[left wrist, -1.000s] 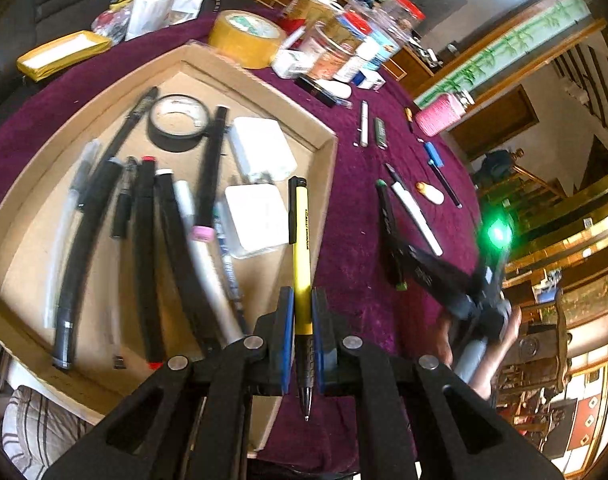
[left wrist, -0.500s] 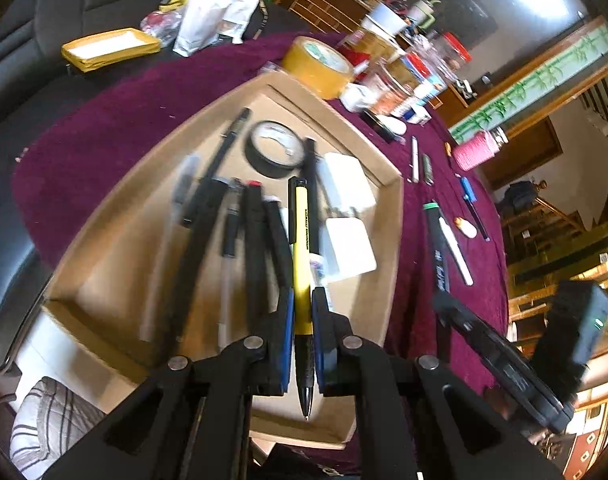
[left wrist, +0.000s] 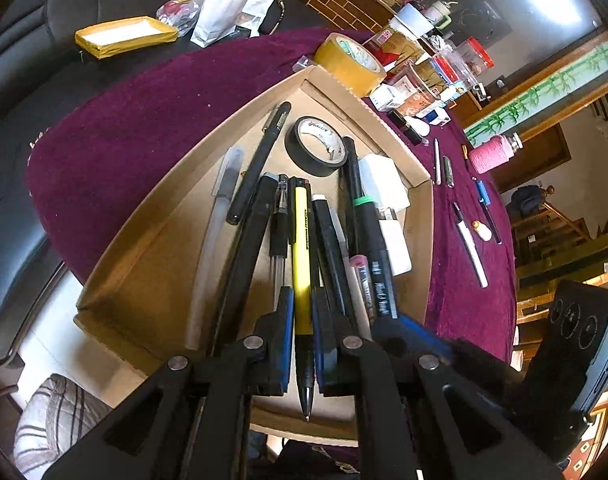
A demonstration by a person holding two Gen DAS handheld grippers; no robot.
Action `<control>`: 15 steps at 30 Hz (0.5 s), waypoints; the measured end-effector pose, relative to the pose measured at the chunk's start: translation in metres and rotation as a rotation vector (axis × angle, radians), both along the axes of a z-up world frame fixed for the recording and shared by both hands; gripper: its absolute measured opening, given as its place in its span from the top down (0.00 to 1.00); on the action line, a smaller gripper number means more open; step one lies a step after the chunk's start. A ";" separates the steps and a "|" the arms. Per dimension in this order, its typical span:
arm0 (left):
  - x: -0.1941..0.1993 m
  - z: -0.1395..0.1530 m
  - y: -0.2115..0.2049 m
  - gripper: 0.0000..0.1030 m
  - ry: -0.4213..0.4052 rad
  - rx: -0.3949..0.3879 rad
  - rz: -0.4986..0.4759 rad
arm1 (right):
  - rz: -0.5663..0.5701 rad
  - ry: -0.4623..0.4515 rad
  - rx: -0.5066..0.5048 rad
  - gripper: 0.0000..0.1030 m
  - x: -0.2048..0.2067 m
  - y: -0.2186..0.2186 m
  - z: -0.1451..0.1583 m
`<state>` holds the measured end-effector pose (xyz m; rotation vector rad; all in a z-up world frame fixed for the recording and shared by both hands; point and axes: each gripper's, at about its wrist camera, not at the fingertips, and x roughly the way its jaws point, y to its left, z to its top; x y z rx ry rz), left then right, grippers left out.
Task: Organize rigid objects
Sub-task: 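Carry the yellow pencil and green-capped marker into the tray and lower them beside the pens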
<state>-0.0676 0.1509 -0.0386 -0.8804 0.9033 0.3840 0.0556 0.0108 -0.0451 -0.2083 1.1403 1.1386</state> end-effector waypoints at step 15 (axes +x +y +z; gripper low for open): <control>-0.002 -0.008 0.000 0.92 0.020 0.014 -0.032 | 0.021 -0.011 -0.049 0.84 -0.011 0.020 -0.015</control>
